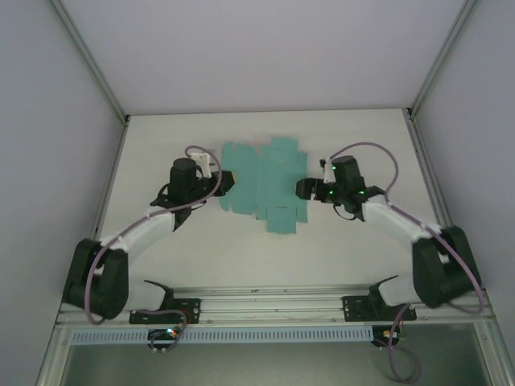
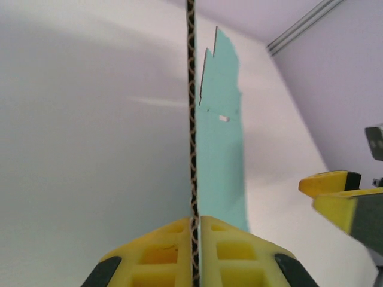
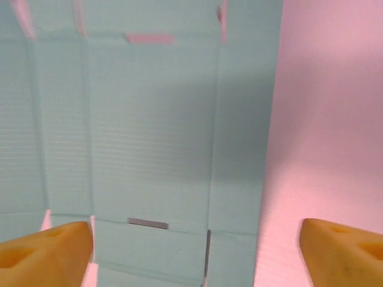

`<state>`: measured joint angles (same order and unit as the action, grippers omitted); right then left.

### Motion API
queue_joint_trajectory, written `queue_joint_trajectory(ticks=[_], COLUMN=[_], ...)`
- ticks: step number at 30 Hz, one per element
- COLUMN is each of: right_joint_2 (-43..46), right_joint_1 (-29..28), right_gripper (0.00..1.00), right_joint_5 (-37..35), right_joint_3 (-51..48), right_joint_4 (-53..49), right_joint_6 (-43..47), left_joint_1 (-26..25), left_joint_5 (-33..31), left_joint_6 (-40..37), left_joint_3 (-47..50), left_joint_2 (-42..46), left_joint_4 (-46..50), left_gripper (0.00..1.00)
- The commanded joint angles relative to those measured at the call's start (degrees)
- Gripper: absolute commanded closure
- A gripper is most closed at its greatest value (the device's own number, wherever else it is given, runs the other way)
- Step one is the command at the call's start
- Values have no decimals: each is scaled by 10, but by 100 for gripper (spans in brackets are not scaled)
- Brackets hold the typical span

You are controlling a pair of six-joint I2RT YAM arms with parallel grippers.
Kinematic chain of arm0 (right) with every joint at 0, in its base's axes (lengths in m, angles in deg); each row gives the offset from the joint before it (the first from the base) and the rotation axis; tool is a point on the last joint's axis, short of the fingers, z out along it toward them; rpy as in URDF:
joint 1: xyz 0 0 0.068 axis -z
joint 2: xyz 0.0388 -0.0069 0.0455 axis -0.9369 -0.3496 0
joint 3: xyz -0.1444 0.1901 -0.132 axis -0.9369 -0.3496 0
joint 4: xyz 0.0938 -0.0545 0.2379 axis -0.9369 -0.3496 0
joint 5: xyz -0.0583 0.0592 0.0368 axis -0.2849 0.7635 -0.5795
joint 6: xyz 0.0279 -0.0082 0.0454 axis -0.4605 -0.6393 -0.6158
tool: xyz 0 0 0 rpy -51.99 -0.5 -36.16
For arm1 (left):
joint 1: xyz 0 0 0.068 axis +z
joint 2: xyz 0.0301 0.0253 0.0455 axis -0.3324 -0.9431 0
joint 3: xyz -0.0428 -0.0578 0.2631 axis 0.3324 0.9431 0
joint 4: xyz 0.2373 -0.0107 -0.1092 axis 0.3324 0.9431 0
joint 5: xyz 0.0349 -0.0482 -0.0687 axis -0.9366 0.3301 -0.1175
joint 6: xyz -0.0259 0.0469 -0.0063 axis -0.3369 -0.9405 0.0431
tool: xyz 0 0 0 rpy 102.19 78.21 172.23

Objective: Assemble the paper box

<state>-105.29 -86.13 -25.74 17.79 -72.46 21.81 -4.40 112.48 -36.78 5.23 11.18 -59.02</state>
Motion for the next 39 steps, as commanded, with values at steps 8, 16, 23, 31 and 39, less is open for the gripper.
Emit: queue_joint_trajectory(ticks=[8,16,23,31,39], right_joint_2=[158,110,58,27,17], right_joint_1=[127,133,133,133,130], right_gripper=[1,11,21,49,68], right_joint_5=[212,318,364,405,435], right_joint_3=[-100,-112,-121,-130,-122], right_joint_4=[119,222,286,336,353], right_joint_6=[-106,-137,-160,-181,-185], left_joint_1=[2,2,2,2,2], left_joint_5=[46,47,43,46,41], left_joint_6=[75,112,122,122,121], left_joint_3=[-13,3,6,8,19], left_joint_2=[153,215,225,225,228], left_joint_4=[37,16,13,1,-2], left_gripper=[100,100,100,100,100])
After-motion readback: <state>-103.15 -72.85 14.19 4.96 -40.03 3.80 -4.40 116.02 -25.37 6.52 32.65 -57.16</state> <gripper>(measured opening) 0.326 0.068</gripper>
